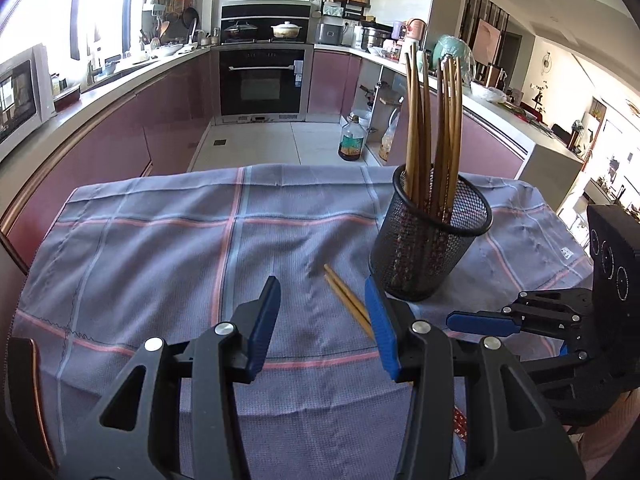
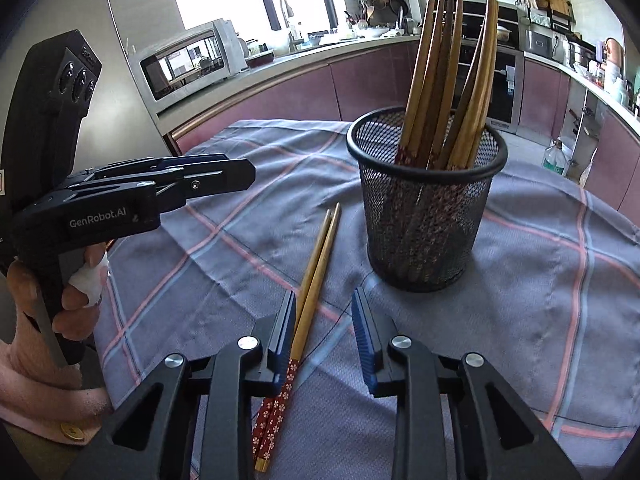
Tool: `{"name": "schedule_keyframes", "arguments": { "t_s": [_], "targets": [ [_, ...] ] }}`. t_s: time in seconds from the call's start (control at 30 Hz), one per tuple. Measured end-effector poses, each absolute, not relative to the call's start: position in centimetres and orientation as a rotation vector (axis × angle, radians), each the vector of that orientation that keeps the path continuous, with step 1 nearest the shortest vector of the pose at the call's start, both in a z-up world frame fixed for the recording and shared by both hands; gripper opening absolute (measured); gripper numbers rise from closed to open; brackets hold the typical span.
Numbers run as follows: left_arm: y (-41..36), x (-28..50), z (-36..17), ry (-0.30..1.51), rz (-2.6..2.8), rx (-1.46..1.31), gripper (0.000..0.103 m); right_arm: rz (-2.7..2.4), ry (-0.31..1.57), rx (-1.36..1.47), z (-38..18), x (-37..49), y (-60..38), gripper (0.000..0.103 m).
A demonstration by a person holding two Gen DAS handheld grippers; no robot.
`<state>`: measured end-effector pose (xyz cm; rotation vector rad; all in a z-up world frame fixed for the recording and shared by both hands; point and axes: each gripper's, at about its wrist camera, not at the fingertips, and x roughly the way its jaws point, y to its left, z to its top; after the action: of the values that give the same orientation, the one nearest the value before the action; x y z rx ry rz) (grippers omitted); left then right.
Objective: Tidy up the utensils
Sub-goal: 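Move the open right tool back to the remaining chopsticks, then close the right tool on a chopstick from the pile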
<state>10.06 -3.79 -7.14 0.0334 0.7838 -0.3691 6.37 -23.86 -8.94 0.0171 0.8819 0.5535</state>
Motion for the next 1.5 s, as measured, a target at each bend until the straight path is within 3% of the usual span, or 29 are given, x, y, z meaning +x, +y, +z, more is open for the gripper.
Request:
{"name": "schedule_keyframes", "arguments": {
  "t_s": [0.6,1.5],
  "targets": [
    [-3.8,9.8,-11.0,0.875,-0.386,0.025,0.044,0.533,0.950,-0.018,-11.0,5.3,-22.9,0.019],
    [-3.9,10.0,-12.4,0.914,-0.403,0.040,0.045,0.673,0.987,0.011,-11.4,3.9,-19.7,0.016]
  ]
}}
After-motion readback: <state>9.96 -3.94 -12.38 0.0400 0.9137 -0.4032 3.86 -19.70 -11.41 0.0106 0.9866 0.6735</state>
